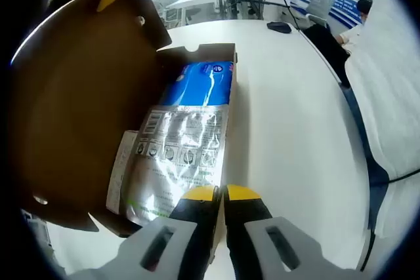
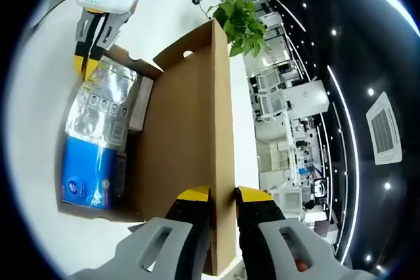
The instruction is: Operate the shoe box by opening the lid, removing the specified soft item, and placing it in the target area until the item is outside and the box remains undamaged.
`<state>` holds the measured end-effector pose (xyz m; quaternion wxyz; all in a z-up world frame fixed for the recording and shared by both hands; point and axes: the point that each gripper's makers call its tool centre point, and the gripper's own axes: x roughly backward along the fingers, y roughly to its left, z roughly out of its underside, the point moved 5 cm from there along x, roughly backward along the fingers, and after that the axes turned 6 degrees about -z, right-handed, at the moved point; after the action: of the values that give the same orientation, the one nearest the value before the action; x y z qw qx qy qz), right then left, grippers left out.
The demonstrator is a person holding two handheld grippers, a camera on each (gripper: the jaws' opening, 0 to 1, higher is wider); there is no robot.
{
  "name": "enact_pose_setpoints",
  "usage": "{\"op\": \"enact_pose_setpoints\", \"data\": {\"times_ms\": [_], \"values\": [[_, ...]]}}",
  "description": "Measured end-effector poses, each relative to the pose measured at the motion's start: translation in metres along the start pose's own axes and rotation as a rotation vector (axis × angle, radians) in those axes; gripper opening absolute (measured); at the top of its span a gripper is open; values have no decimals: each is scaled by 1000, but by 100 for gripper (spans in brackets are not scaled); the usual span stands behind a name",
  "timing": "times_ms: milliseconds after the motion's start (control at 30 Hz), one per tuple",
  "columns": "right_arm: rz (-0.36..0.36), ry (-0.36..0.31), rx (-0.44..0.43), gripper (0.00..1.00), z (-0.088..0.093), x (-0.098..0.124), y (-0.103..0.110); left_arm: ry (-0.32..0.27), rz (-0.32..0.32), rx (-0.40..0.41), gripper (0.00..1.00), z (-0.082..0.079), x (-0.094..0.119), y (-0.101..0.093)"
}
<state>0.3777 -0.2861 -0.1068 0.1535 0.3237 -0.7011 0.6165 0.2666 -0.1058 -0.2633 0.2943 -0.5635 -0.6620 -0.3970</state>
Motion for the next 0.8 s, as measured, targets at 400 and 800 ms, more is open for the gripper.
{"op": "enact_pose_setpoints", "data": {"times_ms": [400, 800], "values": [[-43, 11, -26, 12, 1, -5, -3, 22, -18, -1, 3, -1, 0, -2], [-102, 12, -67, 12, 4, -10, -10, 29, -27, 29, 3, -1, 1, -1]]}}
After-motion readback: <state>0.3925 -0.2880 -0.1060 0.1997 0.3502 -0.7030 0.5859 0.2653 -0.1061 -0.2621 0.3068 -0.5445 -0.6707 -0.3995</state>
